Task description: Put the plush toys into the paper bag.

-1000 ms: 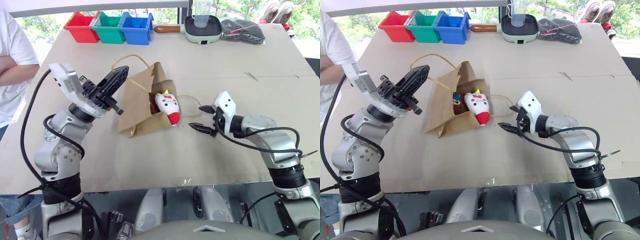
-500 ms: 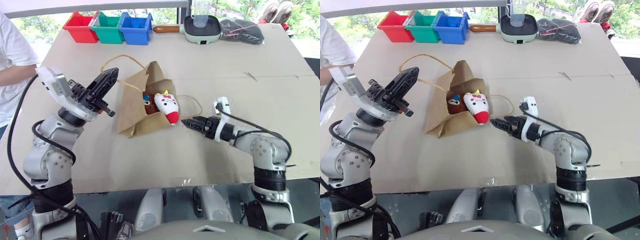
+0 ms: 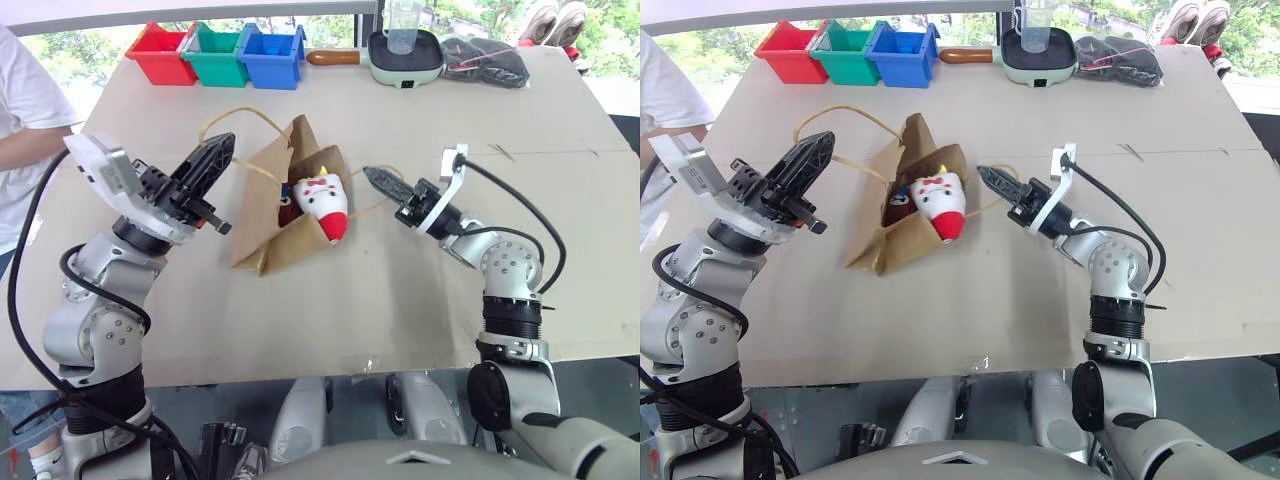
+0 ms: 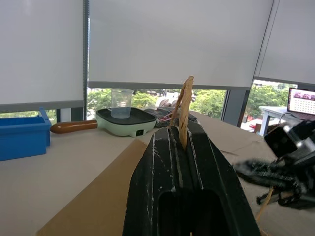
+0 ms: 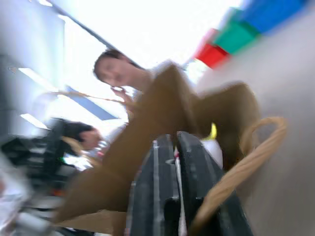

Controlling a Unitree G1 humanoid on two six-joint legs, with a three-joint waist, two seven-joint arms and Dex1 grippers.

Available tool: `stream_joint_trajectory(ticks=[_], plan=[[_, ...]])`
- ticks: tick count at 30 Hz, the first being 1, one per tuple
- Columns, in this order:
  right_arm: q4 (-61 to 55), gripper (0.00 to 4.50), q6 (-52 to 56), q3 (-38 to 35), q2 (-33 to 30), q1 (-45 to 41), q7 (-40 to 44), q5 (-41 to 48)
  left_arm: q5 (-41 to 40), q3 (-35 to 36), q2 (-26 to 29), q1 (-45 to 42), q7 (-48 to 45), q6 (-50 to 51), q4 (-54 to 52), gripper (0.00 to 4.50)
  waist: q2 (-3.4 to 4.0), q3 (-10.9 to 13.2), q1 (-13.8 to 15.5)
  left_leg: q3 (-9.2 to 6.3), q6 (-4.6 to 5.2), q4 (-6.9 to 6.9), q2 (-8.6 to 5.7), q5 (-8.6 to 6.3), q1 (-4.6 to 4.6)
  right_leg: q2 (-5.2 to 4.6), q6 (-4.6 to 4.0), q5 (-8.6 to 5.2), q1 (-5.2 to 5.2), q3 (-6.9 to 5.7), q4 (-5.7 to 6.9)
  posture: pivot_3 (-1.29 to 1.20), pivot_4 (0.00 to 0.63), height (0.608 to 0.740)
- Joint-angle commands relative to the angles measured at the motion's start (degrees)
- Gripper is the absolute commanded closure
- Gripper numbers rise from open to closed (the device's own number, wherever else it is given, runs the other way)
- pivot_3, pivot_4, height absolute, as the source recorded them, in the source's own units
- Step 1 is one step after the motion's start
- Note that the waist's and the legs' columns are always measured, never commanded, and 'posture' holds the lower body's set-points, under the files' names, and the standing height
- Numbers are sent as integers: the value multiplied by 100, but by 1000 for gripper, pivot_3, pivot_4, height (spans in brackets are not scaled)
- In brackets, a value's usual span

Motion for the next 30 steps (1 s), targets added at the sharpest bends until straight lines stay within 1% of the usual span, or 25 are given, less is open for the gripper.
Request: stream_joint_trajectory(ticks=[1, 3, 4, 6, 9, 10, 12, 15, 17, 18, 19, 21, 22, 25, 27, 28, 30], plan=[[-1107, 4400, 174, -104, -51, -1066, -583, 921, -119, 187, 90, -348, 145, -60, -19, 4500, 10, 6, 1, -3, 0, 0, 0, 0, -2, 0, 0, 0, -4, 2, 3, 0, 150, 740], [-1269, 4400, 293, -160, -91, -1404, -1023, 1225, -99, 196, 119, -581, 152, -80, 193, 4500, 9, 5, 3, -4, 0, 1, -1, 0, -4, 1, 0, 0, -8, -3, 7, 0, 150, 740], [-1304, 4400, 332, -106, -162, -1411, -1119, 1222, -84, 183, 115, -669, 131, -90, 304, 4500, 6, 1, 10, -3, 0, 0, -1, 0, -3, 3, 0, 0, -8, -8, 6, 0, 150, 740], [-1255, 4400, 360, 155, -461, -1166, -1205, 866, 170, -51, 127, -723, 36, -60, 606, 4500, -13, -14, 19, -9, 0, -6, 0, 0, 0, 3, -1, -1, 4, -23, -3, 0, 150, 740], [-1551, 4400, 446, 73, -658, -1246, -1732, 1118, 463, -367, 10, -1019, 115, -93, 875, 4500, -6, -4, 43, 3, 0, -4, -12, 0, -7, -11, 0, 0, 5, -14, -13, 0, 150, 740], [-1599, 4400, 462, 48, -683, -1273, -1875, 1212, 507, -409, -18, -1090, 142, -95, 931, 4500, -5, -4, 40, 5, 2, 4, -15, 1, -25, -14, 1, 0, -9, -9, -9, 0, 150, 740], [-1726, 4400, 427, 306, -1005, -1040, -1789, 865, 634, -495, -60, -1174, 88, -169, 1056, 4500, -7, -5, 21, -4, 2, 40, -13, 2, -86, -8, 3, 3, -69, -12, 19, 0, 150, 740], [-1797, 4400, 389, 553, -1386, -689, -1679, 575, 797, -629, -81, -1243, -33, -227, 1237, 4500, -8, -6, 6, -2, 2, 44, -10, 2, -83, -8, 2, 2, -72, -14, 33, 0, 150, 740], [-2081, 3875, 345, 796, -1892, -384, -1324, 346, 723, -799, 97, -1111, -570, -124, 1171, 4500, -7, -5, 6, 1, 3, 42, -7, 2, -82, -5, 2, 1, -72, -13, 34, 0, 150, 740], [-2244, 3746, 409, 769, -2068, -299, -1230, 446, 564, -793, 201, -1022, -845, -7, 1101, 4500, -6, -4, 6, 1, 3, 42, -8, 2, -83, -5, 2, 1, -73, -13, 33, 0, 150, 740], [-2382, 3263, 487, 702, -2200, -254, -1190, 593, 473, -760, 276, -964, -1009, 43, 1066, 4165, -4, -2, 4, 3, 3, 41, -8, 1, -85, -6, 2, 1, -73, -12, 31, 0, 150, 740], [-2601, 2460, 712, 579, -2564, -195, -1100, 897, 401, -620, 366, -939, -1065, 105, 1141, 3511, 4, 3, -7, 8, 3, 40, -8, 1, -85, -6, 2, 1, -76, -4, 30, 0, 150, 740], [-2686, 1924, 804, 539, -2758, -157, -1031, 1003, 373, -562, 412, -924, -1087, 147, 1183, 3027, 4, 3, 0, 7, 3, 41, -6, 1, -84, -5, 2, 1, -77, -5, 30, 0, 150, 740], [-2995, 1863, 1134, 269, -3552, 59, -707, 1442, 108, -316, 593, -748, -1244, 374, 1148, 1431, 2, 2, 11, 1, 3, 42, -4, 1, -83, -4, 2, 0, -73, -12, 30, 0, 150, 740], [-3173, 1863, 1266, 159, -4023, 230, -514, 1669, -52, -185, 698, -570, -1342, 531, 1065, 612, 2, 2, 17, 2, 4, 42, -4, 1, -83, -5, 2, 0, -71, -12, 28, 0, 150, 740], [-3227, 1863, 1280, 150, -4174, 292, -473, 1742, -89, -152, 735, -507, -1367, 579, 1037, 99, 2, 2, 20, 3, 5, 42, -3, 0, -84, -6, 3, 0, -71, -11, 25, 0, 150, 740], [-3330, 1863, 1294, 104, -4470, 479, -384, 1791, -196, -78, 829, -311, -1458, 728, 964, 40, 1, 2, 24, 3, 5, 42, -3, 0, -85, -6, 3, 0, -71, -11, 24, 0, 150, 740]])
